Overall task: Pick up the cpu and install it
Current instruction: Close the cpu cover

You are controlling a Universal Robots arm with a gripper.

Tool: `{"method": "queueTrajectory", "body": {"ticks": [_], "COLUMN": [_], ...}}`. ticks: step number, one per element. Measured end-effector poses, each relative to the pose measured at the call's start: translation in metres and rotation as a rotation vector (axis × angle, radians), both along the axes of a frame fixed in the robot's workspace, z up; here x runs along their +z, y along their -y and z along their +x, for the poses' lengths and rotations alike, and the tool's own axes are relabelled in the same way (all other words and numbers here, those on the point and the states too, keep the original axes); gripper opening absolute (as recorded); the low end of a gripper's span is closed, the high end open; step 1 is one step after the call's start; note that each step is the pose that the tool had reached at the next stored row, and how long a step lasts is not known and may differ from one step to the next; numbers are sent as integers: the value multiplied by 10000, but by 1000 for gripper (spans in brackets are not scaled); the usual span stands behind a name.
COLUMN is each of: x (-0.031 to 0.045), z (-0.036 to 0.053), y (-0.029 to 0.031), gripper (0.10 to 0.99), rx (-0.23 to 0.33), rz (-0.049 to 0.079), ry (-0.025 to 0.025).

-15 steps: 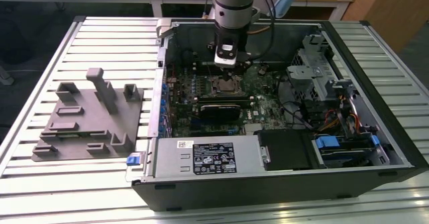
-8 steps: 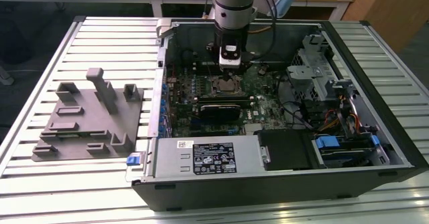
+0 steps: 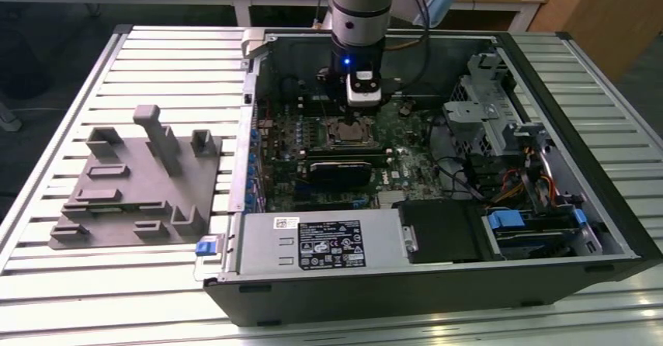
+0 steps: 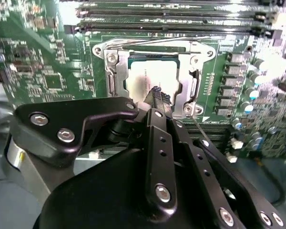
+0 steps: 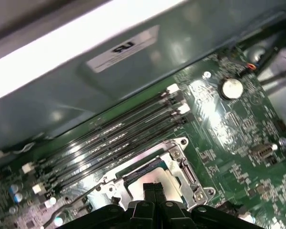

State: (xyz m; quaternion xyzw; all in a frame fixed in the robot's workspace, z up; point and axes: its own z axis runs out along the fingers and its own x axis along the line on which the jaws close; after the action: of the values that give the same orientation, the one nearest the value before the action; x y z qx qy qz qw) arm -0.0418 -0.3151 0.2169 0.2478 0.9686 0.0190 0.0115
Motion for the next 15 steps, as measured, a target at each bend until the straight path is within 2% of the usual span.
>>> {"method": "queueTrajectory", "body": {"ticks": [15], "x": [-19], "z": [0], "y": [0], "gripper": [106], "rx": [2734], "rz": [0], "ry": [-1]}}
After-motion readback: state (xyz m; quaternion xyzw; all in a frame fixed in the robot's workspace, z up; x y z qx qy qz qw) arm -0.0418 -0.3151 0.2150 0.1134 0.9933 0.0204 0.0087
